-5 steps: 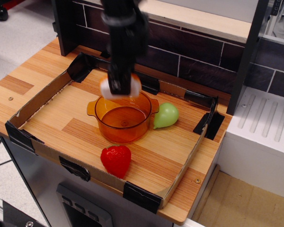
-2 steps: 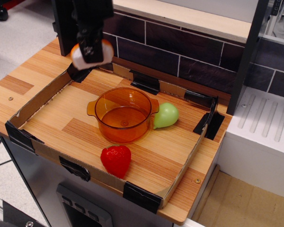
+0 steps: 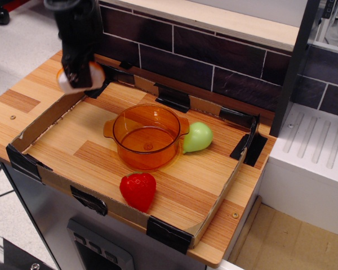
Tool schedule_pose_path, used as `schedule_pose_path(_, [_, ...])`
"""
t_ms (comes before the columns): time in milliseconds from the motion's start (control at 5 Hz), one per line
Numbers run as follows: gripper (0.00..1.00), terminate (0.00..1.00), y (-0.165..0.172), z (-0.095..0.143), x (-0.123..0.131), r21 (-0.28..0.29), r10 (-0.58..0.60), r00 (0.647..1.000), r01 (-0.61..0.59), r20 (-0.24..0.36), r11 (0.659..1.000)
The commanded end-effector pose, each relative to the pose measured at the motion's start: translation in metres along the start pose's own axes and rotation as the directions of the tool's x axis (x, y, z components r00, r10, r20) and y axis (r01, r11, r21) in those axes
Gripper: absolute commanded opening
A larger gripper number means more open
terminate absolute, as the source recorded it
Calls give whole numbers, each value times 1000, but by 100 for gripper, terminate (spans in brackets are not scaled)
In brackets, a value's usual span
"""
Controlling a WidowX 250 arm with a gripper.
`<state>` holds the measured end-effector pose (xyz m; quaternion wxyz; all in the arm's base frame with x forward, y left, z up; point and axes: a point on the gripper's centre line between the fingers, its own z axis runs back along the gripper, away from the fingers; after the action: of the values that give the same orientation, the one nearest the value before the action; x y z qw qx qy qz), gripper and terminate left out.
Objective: Take sushi out of pot
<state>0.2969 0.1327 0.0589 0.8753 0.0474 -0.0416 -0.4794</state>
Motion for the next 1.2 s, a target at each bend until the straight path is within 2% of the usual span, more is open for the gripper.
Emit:
schedule_pose_path(0, [0,0,-20,-16,-26,-48,-166,985,164,-44,985])
schedule_pose_path(200, [0,0,-24,-20,-28,-83,-190,981,186,-40,979])
schedule_pose_path(400, [0,0,-27,-20,-28,-76,-200,979,197,-38,977])
schedule_pose_path(600, [100,0,-24,-21,-29,-58,-195,980,193,-37,980])
schedule_pose_path(800, [100,0,-17,-15,-30,-60,-169,986,168,-11,984])
schedule_pose_path(1000, [100,0,-9,10,-32,-24,-121,992,122,37,992])
